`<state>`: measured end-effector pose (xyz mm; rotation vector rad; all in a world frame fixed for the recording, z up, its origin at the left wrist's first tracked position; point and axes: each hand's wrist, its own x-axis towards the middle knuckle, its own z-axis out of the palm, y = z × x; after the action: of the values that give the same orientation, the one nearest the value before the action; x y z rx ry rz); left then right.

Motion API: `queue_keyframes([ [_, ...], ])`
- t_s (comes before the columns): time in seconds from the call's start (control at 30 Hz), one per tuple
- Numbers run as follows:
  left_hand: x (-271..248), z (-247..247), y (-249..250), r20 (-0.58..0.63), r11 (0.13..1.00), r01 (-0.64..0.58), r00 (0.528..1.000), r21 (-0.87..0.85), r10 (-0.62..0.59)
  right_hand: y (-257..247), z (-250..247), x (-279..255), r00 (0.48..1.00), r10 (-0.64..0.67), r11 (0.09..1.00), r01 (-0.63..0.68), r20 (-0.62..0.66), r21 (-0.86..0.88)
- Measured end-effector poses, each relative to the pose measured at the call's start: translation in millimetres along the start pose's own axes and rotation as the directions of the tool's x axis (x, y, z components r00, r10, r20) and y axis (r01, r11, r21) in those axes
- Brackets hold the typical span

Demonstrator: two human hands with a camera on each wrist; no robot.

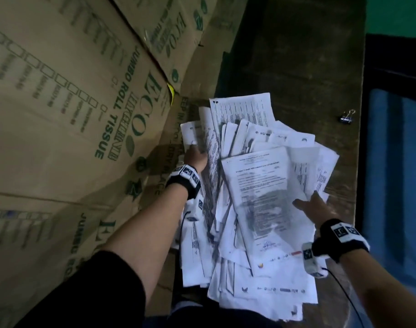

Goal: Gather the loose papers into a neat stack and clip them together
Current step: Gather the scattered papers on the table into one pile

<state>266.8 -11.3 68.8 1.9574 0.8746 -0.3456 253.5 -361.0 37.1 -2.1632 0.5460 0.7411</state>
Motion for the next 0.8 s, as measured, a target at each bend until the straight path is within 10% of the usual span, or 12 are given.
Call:
queue_keyframes([
  [0.13, 31, 9, 9, 0.133, 0.971, 0.152, 0.983, -0.186, -0.128, 0, 7, 3, 0.999, -0.006, 1.000, 0.004, -0.050, -0.022],
  [0.47, -14, -1, 14, 0.432, 0.718, 0.215, 0.892, -0.662, 0.131, 0, 3, 2, 0.999, 0.011, 1.000, -0.011, -0.034, -0.011],
  [0.8, -29, -17, -6, 0.237, 0.943, 0.039, 0.970, -0.330, 0.043, 5, 0, -8, 0.994, -0.045, 0.997, 0.051, -0.100, 0.050],
])
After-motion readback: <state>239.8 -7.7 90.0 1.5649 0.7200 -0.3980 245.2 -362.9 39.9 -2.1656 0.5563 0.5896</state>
